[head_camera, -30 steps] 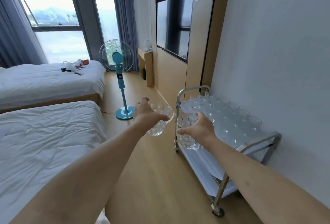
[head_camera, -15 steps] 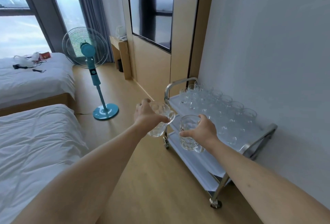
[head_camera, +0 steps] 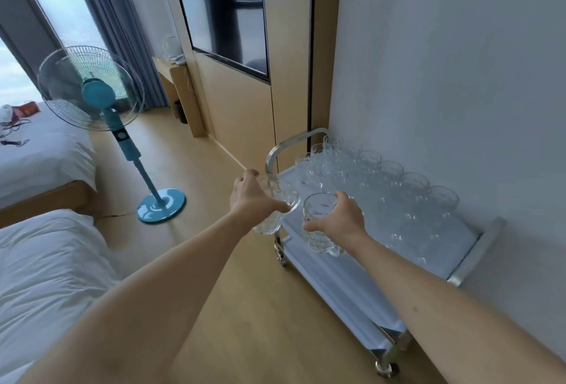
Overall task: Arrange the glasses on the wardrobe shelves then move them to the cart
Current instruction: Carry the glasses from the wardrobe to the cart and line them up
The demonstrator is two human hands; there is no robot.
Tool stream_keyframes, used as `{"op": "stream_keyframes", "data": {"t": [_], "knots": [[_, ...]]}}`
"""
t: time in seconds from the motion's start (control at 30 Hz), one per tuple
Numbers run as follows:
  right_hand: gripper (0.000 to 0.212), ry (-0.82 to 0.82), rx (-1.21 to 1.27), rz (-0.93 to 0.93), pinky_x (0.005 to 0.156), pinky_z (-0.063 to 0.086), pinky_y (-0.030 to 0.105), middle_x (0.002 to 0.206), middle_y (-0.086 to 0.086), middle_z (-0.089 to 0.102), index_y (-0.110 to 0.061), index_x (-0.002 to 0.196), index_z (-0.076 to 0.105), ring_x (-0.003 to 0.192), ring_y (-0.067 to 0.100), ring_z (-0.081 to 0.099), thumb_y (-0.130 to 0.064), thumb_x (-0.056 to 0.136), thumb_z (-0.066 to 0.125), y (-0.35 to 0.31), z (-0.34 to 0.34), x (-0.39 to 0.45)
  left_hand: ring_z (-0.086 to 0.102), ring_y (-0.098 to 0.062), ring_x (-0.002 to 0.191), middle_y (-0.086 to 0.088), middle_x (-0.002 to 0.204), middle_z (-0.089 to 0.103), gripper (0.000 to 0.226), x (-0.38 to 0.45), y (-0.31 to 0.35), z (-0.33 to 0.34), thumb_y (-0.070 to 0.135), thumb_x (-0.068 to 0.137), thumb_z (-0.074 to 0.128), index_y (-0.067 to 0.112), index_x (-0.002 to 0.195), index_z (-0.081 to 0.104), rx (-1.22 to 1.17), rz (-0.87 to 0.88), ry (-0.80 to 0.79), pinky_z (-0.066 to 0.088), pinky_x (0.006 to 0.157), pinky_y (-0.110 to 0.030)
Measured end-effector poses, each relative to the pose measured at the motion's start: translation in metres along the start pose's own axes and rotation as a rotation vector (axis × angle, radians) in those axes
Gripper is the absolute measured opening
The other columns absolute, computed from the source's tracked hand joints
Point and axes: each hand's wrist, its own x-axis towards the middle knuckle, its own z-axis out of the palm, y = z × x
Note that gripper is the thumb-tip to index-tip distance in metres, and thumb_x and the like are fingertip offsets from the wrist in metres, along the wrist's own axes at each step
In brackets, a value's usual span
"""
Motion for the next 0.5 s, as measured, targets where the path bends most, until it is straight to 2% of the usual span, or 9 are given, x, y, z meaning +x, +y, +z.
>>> {"op": "stream_keyframes", "data": {"t": [0.13, 0.33, 0.5], "knots": [[0.119, -0.009, -0.011, 0.043, 0.097, 0.043, 0.035, 0.142, 0.013, 0.047, -0.011, 0.150, 0.034, 0.125, 0.029, 0.051, -0.043, 0.055, 0.097, 0.008, 0.006, 0.043, 0.043, -0.019, 0.110, 0.000, 0.127, 0.044, 0.109, 0.043, 0.005, 0.019, 0.035, 0.052, 0.099, 0.023, 0.142, 0.039, 0.052, 0.008, -0.046, 0.047, 0.103, -0.044], [0.115, 0.007, -0.025, 0.102, 0.088, 0.040, 0.030, 0.139, 0.012, 0.047, -0.012, 0.147, 0.037, 0.120, 0.028, 0.053, -0.042, 0.054, 0.098, 0.022, 0.014, 0.096, 0.047, -0.024, 0.117, 0.001, 0.124, 0.043, 0.107, 0.099, 0.004, 0.043, 0.032, 0.052, 0.099, 0.024, 0.141, 0.039, 0.076, 0.025, -0.125, 0.049, 0.103, -0.046], [0.111, 0.025, -0.047, 0.165, 0.086, 0.044, 0.032, 0.136, 0.010, 0.048, -0.013, 0.144, 0.039, 0.111, 0.026, 0.053, -0.042, 0.054, 0.097, 0.024, 0.022, 0.130, 0.046, -0.025, 0.123, -0.002, 0.134, 0.044, 0.113, 0.147, -0.004, 0.062, 0.033, 0.053, 0.099, 0.023, 0.146, 0.036, 0.093, 0.043, -0.201, 0.046, 0.107, -0.045]]}}
